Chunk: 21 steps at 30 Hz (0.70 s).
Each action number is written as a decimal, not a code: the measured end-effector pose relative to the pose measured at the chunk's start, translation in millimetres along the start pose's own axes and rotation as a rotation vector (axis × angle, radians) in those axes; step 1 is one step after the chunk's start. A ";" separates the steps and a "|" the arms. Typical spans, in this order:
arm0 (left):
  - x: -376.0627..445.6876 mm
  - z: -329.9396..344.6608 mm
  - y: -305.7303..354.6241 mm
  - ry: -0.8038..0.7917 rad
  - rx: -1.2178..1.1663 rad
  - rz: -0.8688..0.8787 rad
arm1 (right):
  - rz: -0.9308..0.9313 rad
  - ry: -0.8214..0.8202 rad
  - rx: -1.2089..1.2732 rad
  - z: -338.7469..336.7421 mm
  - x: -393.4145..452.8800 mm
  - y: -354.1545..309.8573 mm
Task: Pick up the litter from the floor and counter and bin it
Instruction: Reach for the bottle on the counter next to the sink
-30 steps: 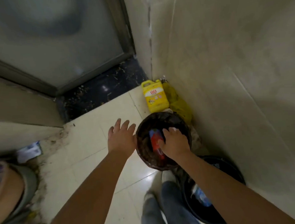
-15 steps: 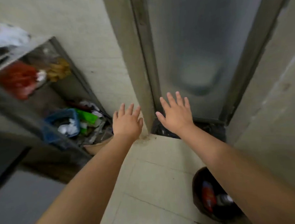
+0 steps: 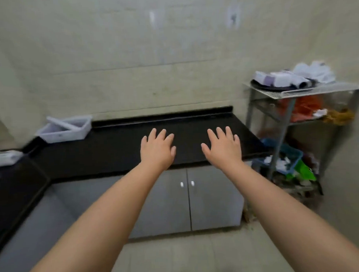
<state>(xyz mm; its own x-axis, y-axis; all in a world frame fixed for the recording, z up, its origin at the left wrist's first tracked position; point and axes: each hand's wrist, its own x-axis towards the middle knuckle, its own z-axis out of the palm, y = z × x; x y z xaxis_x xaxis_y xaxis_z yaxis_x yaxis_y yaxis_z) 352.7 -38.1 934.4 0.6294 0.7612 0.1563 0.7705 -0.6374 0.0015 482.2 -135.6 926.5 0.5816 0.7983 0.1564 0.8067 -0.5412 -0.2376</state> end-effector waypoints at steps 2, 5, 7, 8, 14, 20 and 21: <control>-11.6 -1.8 -64.7 -0.011 0.007 -0.148 | -0.135 -0.033 -0.003 16.3 13.2 -64.4; -32.4 1.5 -151.1 -0.046 0.010 -0.361 | -0.325 -0.100 0.004 47.6 27.4 -156.8; -43.3 8.2 -200.1 -0.078 0.016 -0.488 | -0.435 -0.146 0.010 69.4 35.7 -211.7; -47.0 12.1 -222.6 -0.101 0.016 -0.546 | -0.486 -0.170 0.013 80.3 40.5 -237.0; -41.4 35.8 -336.7 -0.173 -0.006 -0.865 | -0.752 -0.279 0.019 140.5 95.4 -360.3; -22.2 61.4 -415.2 -0.226 -0.080 -1.132 | -0.877 -0.425 -0.009 201.0 160.8 -443.9; -20.8 66.5 -426.0 -0.237 -0.093 -1.167 | -0.890 -0.450 -0.014 211.7 167.4 -457.2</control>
<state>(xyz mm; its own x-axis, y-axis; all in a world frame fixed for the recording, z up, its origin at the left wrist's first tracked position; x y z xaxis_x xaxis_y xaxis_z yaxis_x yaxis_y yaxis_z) 18.1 225.5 864.9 -0.4353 0.8836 -0.1726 0.8856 0.4547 0.0943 188.6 301.4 858.4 -0.3277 0.9387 -0.1071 0.9322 0.3028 -0.1984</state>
